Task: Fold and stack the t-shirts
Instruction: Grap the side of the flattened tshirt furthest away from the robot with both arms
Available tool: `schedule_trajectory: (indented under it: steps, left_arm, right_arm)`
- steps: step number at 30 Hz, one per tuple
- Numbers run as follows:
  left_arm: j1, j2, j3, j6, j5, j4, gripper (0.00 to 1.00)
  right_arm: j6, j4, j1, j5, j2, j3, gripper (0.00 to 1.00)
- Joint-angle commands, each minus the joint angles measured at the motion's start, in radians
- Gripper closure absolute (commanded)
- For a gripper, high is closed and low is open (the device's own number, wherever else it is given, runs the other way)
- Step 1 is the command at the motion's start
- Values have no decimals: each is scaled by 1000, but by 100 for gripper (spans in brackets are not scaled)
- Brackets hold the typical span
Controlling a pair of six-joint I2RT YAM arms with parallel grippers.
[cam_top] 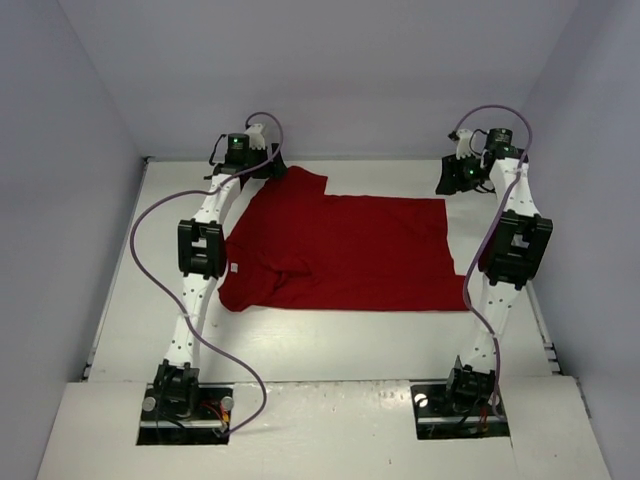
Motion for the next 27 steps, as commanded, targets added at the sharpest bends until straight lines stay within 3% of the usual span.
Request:
schedule_trajectory:
  steps: [1, 4, 9, 14, 23, 26, 27]
  left_arm:
    - [-10, -22, 57, 1, 8, -31, 25]
    - [-17, -17, 64, 9, 35, -53, 34]
    - [-49, 4, 110, 44, 96, -115, 34]
    - [-61, 17, 93, -14, 98, -80, 34]
    - [-40, 19, 72, -54, 78, -25, 47]
    - [-23, 17, 67, -56, 62, 1, 51]
    - [-19, 15, 64, -56, 59, 8, 52]
  right_arm:
    - [83, -1, -7, 19, 91, 107, 55]
    - [107, 3, -7, 25, 145, 148, 55]
    - [111, 6, -8, 64, 188, 164, 55]
    - [129, 12, -15, 63, 207, 164, 55]
    - [184, 37, -16, 2, 278, 214, 55]
    - [194, 41, -11, -31, 292, 208, 58]
    - [193, 42, -10, -32, 295, 208, 64]
